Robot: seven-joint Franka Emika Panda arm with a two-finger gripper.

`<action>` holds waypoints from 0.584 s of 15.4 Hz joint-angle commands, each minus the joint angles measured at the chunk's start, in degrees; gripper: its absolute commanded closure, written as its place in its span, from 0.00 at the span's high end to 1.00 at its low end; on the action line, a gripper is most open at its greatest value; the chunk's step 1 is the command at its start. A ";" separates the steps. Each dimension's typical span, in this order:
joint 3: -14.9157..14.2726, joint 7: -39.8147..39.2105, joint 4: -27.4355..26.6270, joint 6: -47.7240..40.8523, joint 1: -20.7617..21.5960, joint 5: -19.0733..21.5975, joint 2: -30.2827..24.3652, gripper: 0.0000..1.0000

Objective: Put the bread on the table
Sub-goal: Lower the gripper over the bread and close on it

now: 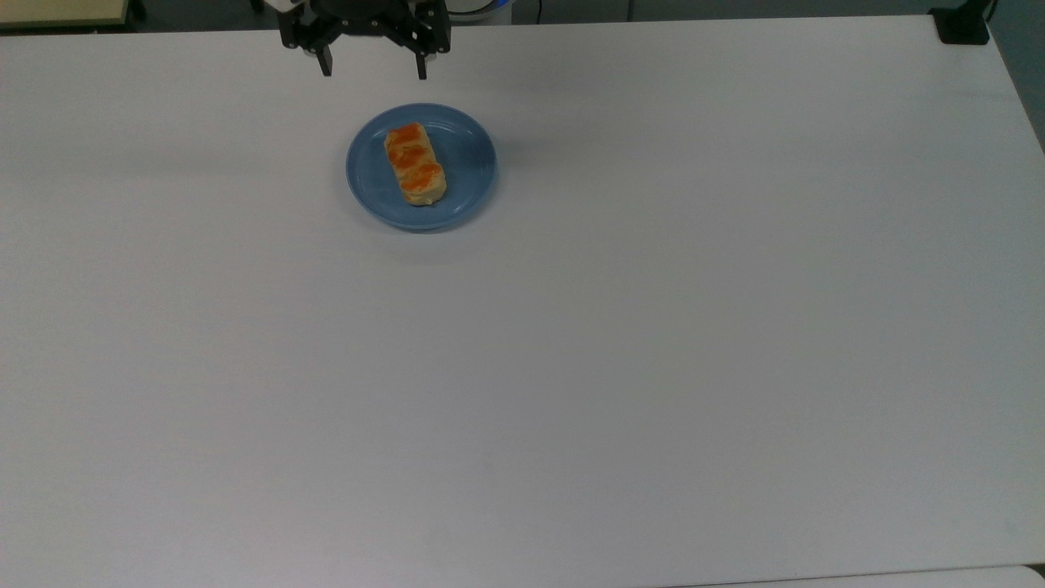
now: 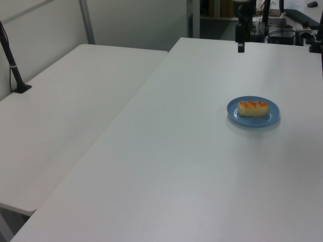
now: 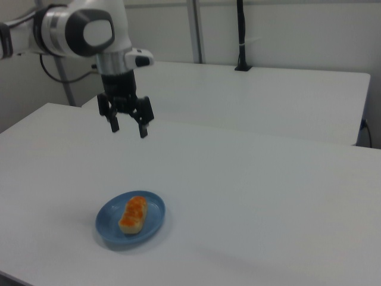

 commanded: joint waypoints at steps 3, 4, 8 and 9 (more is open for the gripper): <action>-0.05 -1.99 -20.23 11.90 0.77 -6.28 -3.92 1.00; -0.05 -1.99 -22.87 14.88 0.77 -7.08 -3.48 1.00; 0.04 -1.99 -28.78 22.99 0.95 -9.46 1.09 1.00; 0.13 -1.99 -29.13 23.96 1.12 -9.46 1.45 1.00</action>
